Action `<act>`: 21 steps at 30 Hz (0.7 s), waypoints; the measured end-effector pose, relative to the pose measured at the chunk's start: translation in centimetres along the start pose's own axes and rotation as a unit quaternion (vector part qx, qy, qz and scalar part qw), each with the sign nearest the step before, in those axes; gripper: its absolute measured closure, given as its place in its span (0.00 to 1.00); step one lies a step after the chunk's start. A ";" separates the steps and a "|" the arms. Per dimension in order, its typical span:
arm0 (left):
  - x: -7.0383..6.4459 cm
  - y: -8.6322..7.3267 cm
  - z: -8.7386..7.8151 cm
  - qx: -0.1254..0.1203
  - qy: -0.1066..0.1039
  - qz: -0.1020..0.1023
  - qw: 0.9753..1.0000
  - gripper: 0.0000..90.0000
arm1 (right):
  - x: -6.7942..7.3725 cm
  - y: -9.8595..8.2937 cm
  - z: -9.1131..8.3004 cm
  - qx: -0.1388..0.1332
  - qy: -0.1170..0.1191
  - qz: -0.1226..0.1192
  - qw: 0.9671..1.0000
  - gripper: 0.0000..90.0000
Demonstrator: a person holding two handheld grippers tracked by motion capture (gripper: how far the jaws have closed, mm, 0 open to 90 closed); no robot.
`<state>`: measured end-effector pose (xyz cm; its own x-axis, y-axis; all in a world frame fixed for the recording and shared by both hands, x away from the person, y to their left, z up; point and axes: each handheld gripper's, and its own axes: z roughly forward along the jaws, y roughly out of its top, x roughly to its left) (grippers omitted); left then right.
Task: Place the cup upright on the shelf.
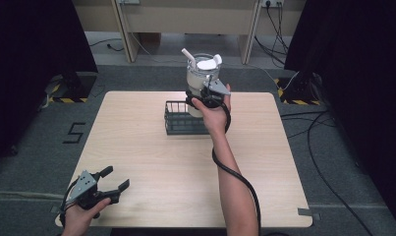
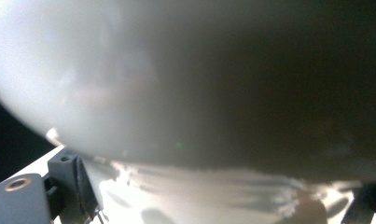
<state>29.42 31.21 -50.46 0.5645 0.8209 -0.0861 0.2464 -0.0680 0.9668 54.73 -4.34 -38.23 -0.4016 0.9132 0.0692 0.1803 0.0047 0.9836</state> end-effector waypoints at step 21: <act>0.0 0.0 0.0 -0.001 0.000 0.000 1.000 0.16 | -0.7 -1.2 2.4 0.024 -0.008 0.008 1.000 0.12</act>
<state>29.44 31.21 -50.45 0.5651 0.8205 -0.0868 0.2458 -0.0670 0.9670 56.93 -4.05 -39.80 -0.3846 0.9195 0.0819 0.2293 0.0093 0.9733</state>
